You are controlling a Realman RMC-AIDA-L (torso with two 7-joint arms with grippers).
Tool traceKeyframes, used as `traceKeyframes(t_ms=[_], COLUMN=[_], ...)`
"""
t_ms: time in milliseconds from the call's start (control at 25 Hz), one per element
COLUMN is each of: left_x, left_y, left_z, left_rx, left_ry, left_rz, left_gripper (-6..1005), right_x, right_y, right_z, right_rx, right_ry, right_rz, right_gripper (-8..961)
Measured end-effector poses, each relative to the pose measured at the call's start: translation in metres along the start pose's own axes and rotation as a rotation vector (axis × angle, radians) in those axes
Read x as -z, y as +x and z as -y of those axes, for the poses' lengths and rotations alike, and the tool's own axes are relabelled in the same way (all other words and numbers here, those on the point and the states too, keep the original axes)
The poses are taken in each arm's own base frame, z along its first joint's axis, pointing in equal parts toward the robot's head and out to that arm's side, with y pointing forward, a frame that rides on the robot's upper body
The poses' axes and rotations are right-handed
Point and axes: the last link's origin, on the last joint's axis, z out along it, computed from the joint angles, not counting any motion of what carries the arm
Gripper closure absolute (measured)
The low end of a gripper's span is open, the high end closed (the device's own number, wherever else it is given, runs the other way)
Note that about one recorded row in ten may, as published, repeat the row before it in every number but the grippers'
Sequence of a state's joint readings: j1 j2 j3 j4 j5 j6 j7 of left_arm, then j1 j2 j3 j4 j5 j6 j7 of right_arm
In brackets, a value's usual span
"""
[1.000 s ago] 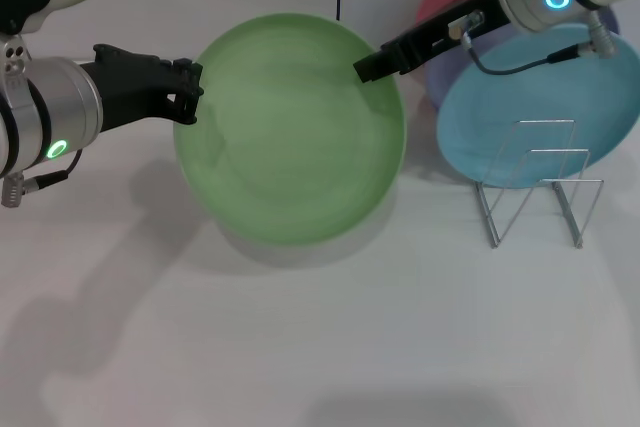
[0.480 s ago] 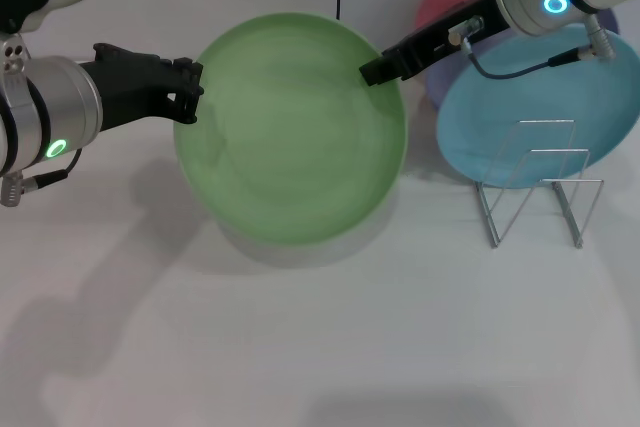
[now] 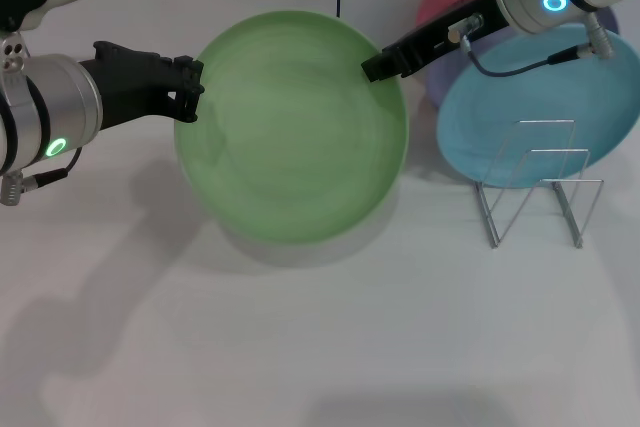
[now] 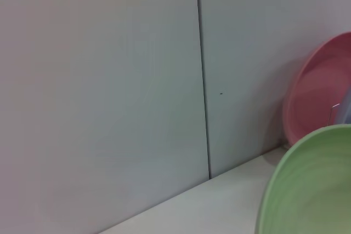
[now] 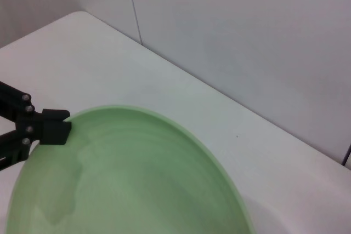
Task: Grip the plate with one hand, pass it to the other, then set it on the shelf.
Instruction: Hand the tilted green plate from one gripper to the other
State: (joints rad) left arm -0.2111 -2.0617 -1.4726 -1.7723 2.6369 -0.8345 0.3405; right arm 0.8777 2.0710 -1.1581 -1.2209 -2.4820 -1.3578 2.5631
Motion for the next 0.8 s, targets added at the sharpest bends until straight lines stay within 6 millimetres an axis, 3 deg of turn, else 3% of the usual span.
traceKeyframes(t_ms=[520, 800], left_x=[0.0004, 0.0005], left_y=[-0.0021, -0.002], left_z=[0.0006, 0.0006], left_rx=[0.004, 0.003], left_ry=[0.002, 0.002], left_rz=[0.004, 0.004], left_gripper=[881, 876], right_x=[-0.0004, -0.0015], right_y=[-0.0002, 0.0006], right_z=[-0.0011, -0.002], right_rx=[0.012, 0.02], right_ry=[-0.002, -0.001], right_rz=[-0.004, -0.008], right_gripper=[698, 761])
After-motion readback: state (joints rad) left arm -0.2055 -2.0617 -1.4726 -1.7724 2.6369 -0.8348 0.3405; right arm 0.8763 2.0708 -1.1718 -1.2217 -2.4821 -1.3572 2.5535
